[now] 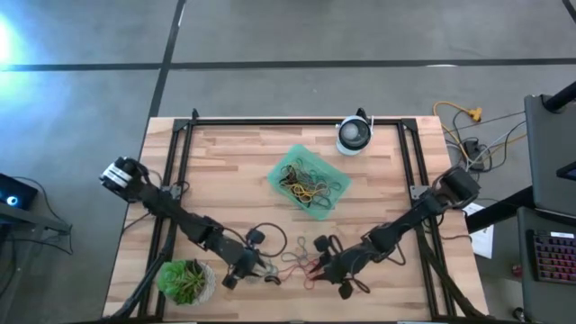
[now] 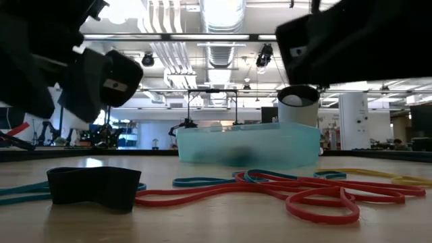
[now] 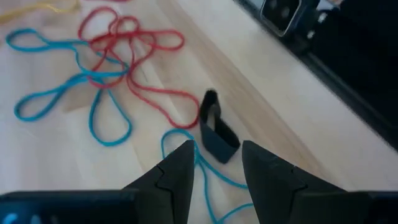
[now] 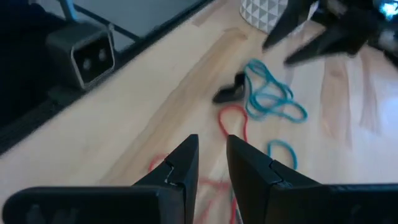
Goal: Pick and place rubber bands into bin
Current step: Put the black rubber band into the blue bin
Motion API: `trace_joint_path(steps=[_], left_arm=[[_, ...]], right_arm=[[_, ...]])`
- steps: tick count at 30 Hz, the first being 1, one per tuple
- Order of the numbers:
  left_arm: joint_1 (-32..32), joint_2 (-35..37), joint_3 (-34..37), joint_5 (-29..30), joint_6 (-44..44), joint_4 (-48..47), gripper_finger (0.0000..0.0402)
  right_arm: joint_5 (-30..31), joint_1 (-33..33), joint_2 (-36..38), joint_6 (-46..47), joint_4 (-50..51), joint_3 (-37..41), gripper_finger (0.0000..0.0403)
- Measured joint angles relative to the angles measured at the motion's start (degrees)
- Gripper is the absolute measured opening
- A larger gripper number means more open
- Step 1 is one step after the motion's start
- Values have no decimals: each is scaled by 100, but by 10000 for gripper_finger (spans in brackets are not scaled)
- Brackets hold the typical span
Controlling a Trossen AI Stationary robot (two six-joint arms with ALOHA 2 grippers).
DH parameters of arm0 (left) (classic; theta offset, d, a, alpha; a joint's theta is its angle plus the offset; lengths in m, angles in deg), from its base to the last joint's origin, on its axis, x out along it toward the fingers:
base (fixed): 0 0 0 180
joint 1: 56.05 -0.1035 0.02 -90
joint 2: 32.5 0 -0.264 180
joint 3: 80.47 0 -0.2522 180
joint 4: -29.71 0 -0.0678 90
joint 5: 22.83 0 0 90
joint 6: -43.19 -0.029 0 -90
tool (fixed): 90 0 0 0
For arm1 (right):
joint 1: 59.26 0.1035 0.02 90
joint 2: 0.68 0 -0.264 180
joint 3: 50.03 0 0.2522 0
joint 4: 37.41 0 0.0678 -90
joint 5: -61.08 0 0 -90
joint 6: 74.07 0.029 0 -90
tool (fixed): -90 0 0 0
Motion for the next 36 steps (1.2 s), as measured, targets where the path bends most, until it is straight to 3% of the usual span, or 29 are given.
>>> trace_joint_path(steps=[9,15,20,29,36], left_arm=[[26,159,30,105,3,-119,121],[50,32,68,104,210,76,121],[52,-441,47,0,143,723,121],[52,-1313,-430,-290,148,919,121],[-18,-1511,-547,-275,97,933,121]], right_arm=[[-395,-144,-683,-358,104,-778,77],[-411,-193,-849,-535,1306,-1369,77],[-409,-258,-723,-51,2495,-1686,77],[-399,-183,-157,370,2663,-1243,77],[-117,-21,124,656,2590,-896,77]])
